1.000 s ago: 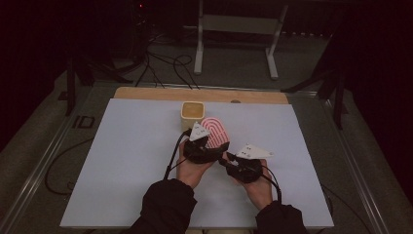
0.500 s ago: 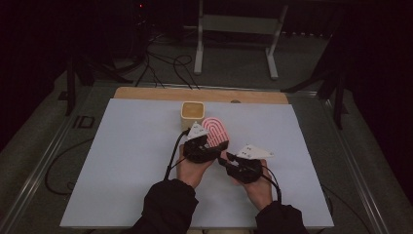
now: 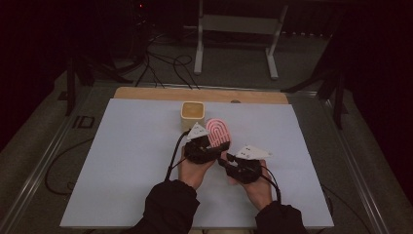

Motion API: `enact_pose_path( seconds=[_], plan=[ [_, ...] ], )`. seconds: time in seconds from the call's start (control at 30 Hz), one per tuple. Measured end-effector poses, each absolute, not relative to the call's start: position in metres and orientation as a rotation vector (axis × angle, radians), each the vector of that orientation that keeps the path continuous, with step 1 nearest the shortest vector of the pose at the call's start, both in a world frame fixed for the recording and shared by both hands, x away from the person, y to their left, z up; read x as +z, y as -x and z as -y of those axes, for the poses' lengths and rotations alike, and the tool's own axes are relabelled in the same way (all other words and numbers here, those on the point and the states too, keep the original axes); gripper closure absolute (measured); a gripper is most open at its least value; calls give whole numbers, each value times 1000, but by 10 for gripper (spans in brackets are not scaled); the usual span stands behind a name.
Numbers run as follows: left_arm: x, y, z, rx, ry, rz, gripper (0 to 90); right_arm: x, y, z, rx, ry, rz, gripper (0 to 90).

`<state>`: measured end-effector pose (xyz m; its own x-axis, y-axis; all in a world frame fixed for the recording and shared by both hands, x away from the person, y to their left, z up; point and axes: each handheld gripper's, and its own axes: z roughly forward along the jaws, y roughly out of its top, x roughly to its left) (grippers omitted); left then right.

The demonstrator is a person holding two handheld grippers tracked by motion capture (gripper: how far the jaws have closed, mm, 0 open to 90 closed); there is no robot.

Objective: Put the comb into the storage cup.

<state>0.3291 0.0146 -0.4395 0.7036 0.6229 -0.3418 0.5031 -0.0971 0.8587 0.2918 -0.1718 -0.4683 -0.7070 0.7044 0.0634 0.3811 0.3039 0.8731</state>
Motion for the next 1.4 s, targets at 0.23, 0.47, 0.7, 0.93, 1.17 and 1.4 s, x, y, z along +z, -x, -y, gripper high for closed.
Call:
enact_pose_path(
  seconds=[0.23,0.47,0.7,0.93,1.17,1.4],
  plan=[
    [-438,-329,-14,105,-1715,-908,627,-468,-292,173,1375,-988,-2227,685],
    [-439,-330,-14,129,-1719,-928,628,-468,-293,176,1389,-1013,-2203,600],
    [-439,-331,-16,149,-1732,-939,627,-468,-294,177,1407,-1015,-2199,541],
    [-436,-331,-20,174,-1727,-944,628,-468,-295,178,1415,-1011,-2208,517],
    [-430,-335,-29,189,-1696,-963,628,-468,-295,178,1429,-974,-2228,478],
    [-423,-337,-39,214,-1666,-975,629,-468,-296,180,1432,-991,-2220,421]
  ],
)
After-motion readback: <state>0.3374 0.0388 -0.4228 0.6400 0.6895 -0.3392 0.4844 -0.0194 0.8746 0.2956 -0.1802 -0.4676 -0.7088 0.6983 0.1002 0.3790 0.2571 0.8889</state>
